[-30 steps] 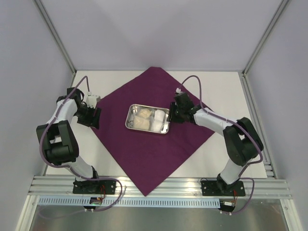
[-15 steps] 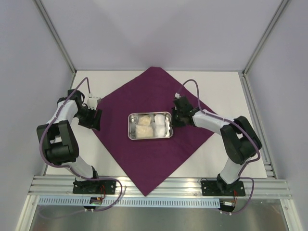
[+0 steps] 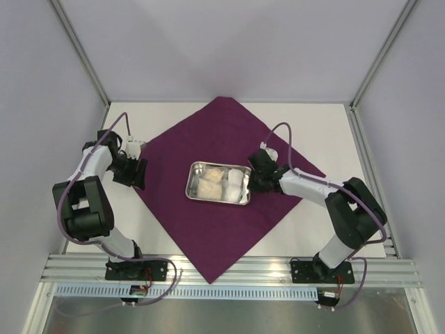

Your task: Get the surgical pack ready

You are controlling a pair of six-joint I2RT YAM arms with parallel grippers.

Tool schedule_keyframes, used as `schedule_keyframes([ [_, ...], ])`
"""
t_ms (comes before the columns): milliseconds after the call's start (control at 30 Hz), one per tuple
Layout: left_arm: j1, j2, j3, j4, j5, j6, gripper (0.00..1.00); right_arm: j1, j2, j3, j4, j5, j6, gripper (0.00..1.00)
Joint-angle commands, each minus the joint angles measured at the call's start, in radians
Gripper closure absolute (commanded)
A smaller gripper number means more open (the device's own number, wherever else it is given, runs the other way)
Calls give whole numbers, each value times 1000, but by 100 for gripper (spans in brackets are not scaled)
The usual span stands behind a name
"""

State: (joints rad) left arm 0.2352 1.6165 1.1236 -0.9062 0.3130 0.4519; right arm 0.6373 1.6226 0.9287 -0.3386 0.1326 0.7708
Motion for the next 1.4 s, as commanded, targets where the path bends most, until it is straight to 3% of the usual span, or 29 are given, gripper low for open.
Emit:
schedule_keyframes([
  [0, 1, -50, -2, -7, 23, 7, 30, 19, 28, 51, 90, 36, 74, 100],
  [200, 1, -64, -8, -11, 24, 10, 30, 21, 31, 78, 78, 48, 71, 98],
  [233, 0, -67, -10, -11, 26, 11, 30, 22, 20, 73, 76, 48, 70, 93],
  [267, 1, -73, -11, -11, 29, 13, 30, 24, -1, 71, 75, 44, 62, 79],
  [400, 1, -96, -11, -25, 28, 18, 30, 76, -104, 105, -9, 97, -13, 44],
  [500, 1, -134, -13, -57, 35, 22, 30, 180, -208, 148, -97, 188, -171, 29],
  [567, 1, -159, -16, -72, 41, 28, 30, 297, -249, 159, -163, 170, -281, 25],
  [700, 3, -222, -24, -129, 29, 39, 29, 589, -271, 81, -234, 105, -485, 22],
  [733, 3, -230, -24, -140, 25, 41, 29, 714, -265, 67, -232, 96, -502, 22],
  [833, 0, -256, -25, -174, 12, 41, 29, 882, -212, 41, -185, 7, -505, 24],
  [933, 0, -280, -28, -189, 2, 44, 29, 999, -133, 59, -149, 18, -530, 25],
  [1100, 1, -303, -25, -217, -45, 39, 29, 1023, -50, 26, -48, 12, -519, 25],
  [1367, 1, -323, -54, -221, 11, 34, 29, 1016, 75, 22, 16, 73, -531, 30],
])
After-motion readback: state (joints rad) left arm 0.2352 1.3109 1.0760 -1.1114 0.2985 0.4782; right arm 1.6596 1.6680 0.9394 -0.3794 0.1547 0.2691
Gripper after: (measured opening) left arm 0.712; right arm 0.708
